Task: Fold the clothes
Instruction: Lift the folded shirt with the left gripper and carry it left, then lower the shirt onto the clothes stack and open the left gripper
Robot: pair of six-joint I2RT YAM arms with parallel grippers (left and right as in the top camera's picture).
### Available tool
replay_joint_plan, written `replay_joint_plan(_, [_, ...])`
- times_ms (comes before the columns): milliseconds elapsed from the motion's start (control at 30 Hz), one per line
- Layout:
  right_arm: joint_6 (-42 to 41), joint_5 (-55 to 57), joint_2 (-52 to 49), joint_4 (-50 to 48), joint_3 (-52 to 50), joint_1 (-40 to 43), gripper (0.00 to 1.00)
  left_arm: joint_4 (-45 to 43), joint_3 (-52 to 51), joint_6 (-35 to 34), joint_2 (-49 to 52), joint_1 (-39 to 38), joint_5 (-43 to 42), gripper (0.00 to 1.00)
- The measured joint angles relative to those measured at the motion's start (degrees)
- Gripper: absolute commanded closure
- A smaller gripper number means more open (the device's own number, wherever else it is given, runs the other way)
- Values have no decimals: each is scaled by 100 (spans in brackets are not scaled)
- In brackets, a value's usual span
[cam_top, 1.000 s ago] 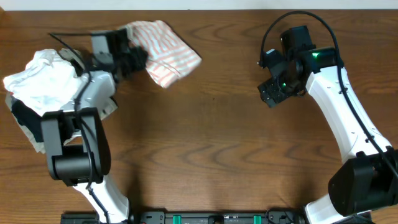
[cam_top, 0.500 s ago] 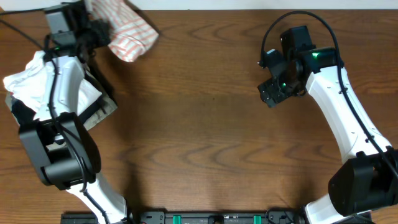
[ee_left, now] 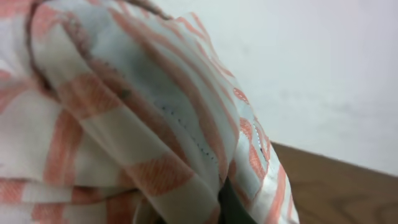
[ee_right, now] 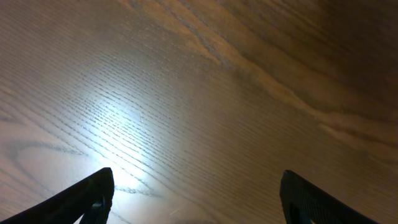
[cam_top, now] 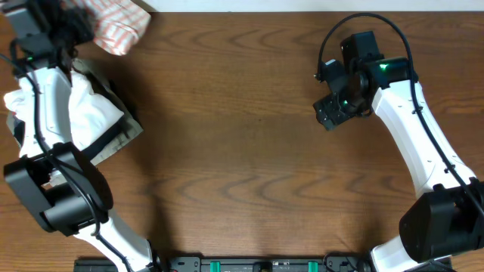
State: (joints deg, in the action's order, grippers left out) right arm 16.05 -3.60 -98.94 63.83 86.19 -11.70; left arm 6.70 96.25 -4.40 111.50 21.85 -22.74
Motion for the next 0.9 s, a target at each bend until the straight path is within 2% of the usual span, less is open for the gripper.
replay_joint_plan(167, [-11, 0, 0, 4, 0, 0, 16, -254, 0, 0, -7, 157, 348, 94])
replay_joint_plan(333, [-44, 0, 0, 83, 0, 0, 16, -717, 0, -28, -4, 308, 479, 94])
replay_joint_plan(533, [-68, 0, 0, 144, 0, 0, 16, -861, 0, -146, 2, 546, 514, 94])
replay_joint_plan(700, [-90, 0, 0, 151, 0, 0, 16, -555, 2, -313, 2, 673, 518, 94])
replay_joint_plan(900, [-94, 0, 0, 157, 0, 0, 15, 439, 0, -352, -208, 693, 514, 94])
